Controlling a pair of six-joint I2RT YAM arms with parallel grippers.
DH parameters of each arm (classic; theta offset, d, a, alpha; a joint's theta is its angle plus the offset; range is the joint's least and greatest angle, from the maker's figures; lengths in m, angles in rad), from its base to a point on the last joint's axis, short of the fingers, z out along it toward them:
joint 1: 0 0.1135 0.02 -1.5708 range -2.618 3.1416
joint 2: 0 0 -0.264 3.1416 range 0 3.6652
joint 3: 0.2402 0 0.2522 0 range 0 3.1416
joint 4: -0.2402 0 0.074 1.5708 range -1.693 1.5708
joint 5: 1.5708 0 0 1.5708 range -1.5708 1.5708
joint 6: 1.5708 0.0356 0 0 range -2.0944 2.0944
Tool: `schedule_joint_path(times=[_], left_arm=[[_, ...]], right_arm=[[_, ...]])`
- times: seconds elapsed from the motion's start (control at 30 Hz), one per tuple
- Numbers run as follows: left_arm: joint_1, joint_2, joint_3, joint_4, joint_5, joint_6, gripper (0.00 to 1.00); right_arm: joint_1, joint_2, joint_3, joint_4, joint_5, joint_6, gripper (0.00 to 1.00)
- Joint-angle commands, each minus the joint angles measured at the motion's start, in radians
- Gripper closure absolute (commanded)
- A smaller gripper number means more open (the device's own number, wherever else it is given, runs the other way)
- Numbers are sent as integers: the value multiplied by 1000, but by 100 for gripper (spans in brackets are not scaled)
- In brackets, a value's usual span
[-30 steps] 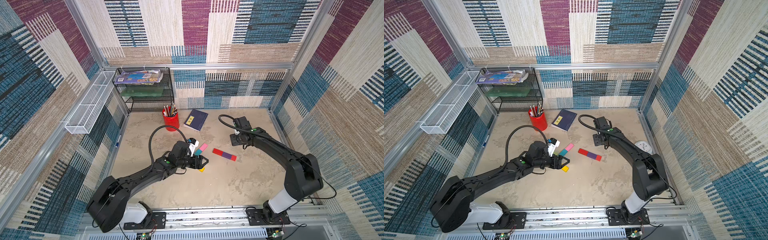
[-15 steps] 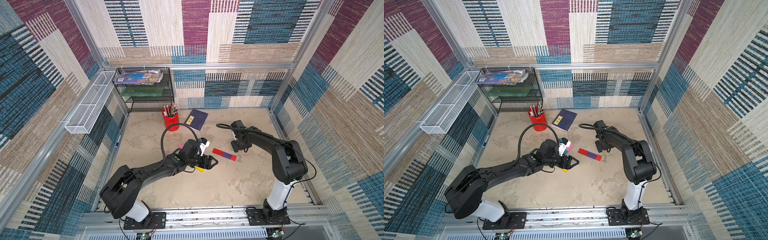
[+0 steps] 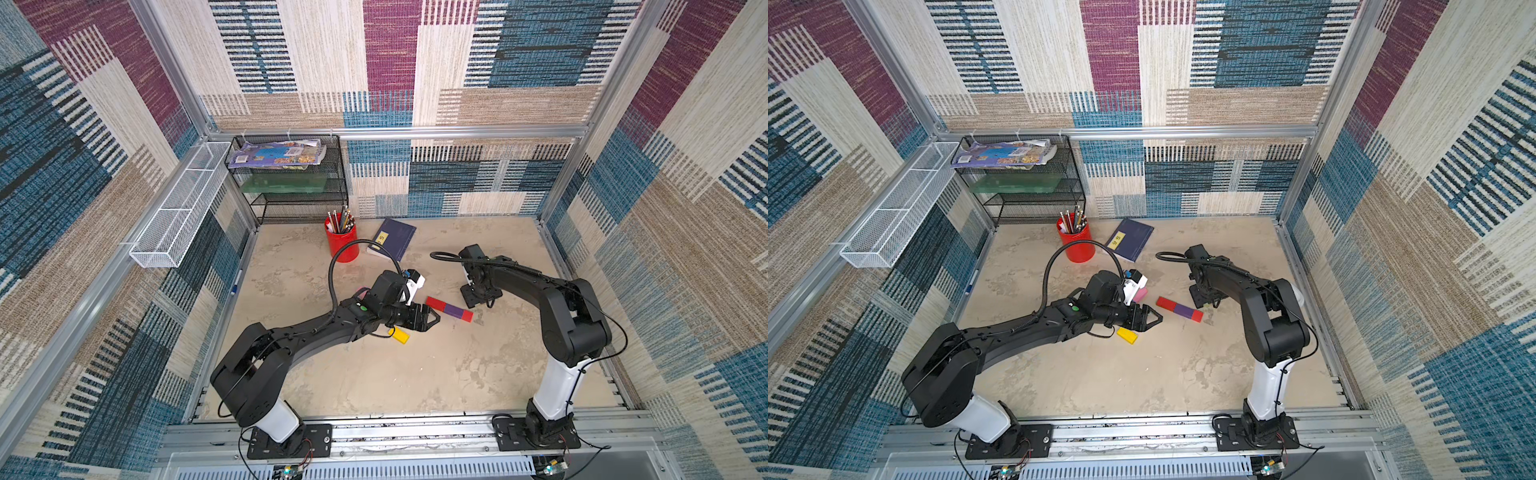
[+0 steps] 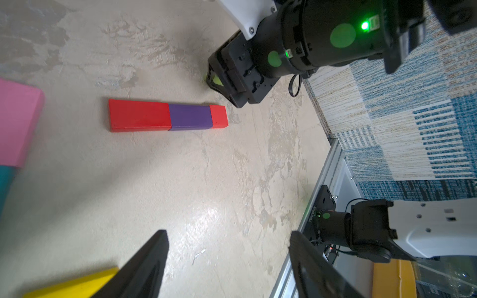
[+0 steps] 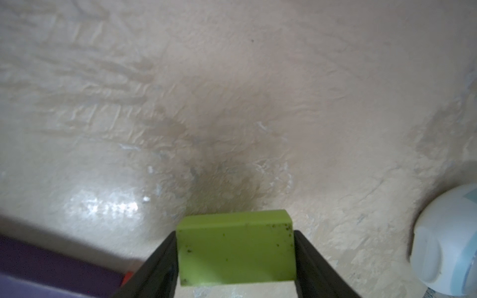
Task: Assemble the letter v with building blocks
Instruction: Assemble the building block at the center of the board.
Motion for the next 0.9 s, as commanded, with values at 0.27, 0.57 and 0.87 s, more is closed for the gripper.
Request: schedule_joint_path(times=[0.27, 0.57, 0.87], left_arm=[[1, 173, 244, -224, -47, 142, 30], [-28, 455, 639, -412, -146, 199, 65], [-58, 876, 1240, -583, -127, 216, 88]], right_arm=[[-135, -180, -33, 80, -150, 185, 18], [-287, -311, -294, 298, -407, 367, 69], [-327, -235, -317, 330, -435, 358, 100]])
